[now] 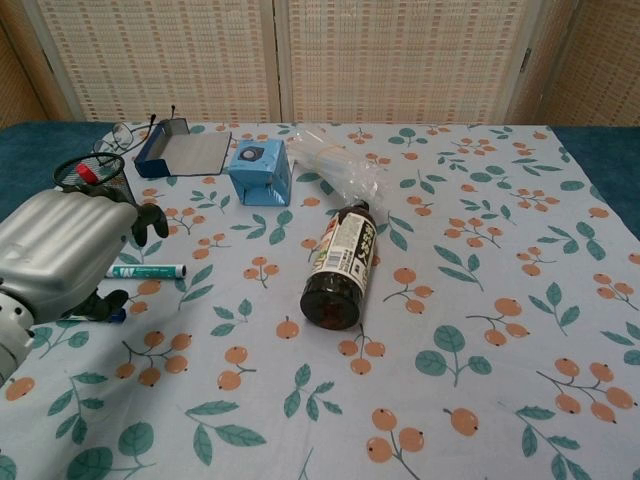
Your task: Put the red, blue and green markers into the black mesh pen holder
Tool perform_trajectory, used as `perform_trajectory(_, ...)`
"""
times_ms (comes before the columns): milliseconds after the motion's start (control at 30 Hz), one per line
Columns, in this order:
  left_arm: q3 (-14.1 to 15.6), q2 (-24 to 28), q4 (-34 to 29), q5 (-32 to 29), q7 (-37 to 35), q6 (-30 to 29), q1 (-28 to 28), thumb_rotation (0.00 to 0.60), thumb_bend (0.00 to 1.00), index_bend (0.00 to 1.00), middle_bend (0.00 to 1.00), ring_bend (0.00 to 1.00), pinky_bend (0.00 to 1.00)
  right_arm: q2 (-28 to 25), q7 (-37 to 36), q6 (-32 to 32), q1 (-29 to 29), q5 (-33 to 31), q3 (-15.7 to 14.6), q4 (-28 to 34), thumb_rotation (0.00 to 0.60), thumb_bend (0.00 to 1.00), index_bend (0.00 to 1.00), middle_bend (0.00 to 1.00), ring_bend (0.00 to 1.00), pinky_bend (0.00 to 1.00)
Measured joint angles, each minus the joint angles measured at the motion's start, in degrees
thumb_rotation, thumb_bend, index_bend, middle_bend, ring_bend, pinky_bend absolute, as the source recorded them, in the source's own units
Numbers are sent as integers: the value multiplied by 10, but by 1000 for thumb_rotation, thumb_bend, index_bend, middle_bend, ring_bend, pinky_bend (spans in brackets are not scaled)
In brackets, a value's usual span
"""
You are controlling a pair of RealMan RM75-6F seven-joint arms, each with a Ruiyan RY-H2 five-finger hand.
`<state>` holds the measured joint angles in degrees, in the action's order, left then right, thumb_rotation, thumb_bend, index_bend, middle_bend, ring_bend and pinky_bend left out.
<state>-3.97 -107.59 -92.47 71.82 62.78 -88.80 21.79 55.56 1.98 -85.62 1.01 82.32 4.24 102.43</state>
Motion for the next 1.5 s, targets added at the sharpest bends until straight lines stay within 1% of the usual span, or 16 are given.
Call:
perform_trajectory(133, -13, -3, 36, -20, -22, 18, -2, 600, 259, 317, 335, 171, 178, 0, 1, 1, 0, 1, -1, 1, 600, 98, 277, 79, 205, 176)
perform_trajectory(333, -24, 2, 71, -38, -54, 31, -8, 600, 259, 320, 346, 175, 178, 1, 5, 2, 1, 0, -1, 1, 600, 98, 277, 79, 206, 176)
perform_trajectory(567, -20, 3, 95, -46, -69, 33, -20, 600, 259, 335, 387, 177, 178, 2, 7, 3, 2, -2, 0, 1, 600, 99, 277, 79, 208, 176)
perform_trajectory(800, -16, -15, 128, -45, -75, 32, -27, 600, 259, 350, 429, 188, 179, 1, 6, 1, 1, -2, 0, 1, 600, 99, 277, 79, 208, 176)
perform_trajectory(1133, -27, -36, 172, -53, -86, 53, -23, 600, 260, 366, 448, 195, 184, 0, 2, -1, -1, -3, 1, 0, 600, 99, 277, 79, 209, 176)
perform_trajectory(1333, -31, -37, 193, -62, -101, 66, -24, 600, 259, 376, 472, 203, 185, 1, 3, -5, -2, -4, 2, -1, 600, 98, 277, 79, 209, 176)
perform_trajectory(1500, -29, -36, 205, -58, -117, 66, -28, 600, 258, 410, 537, 236, 196, 3, 6, -5, -1, -1, 1, -1, 600, 98, 277, 79, 209, 176)
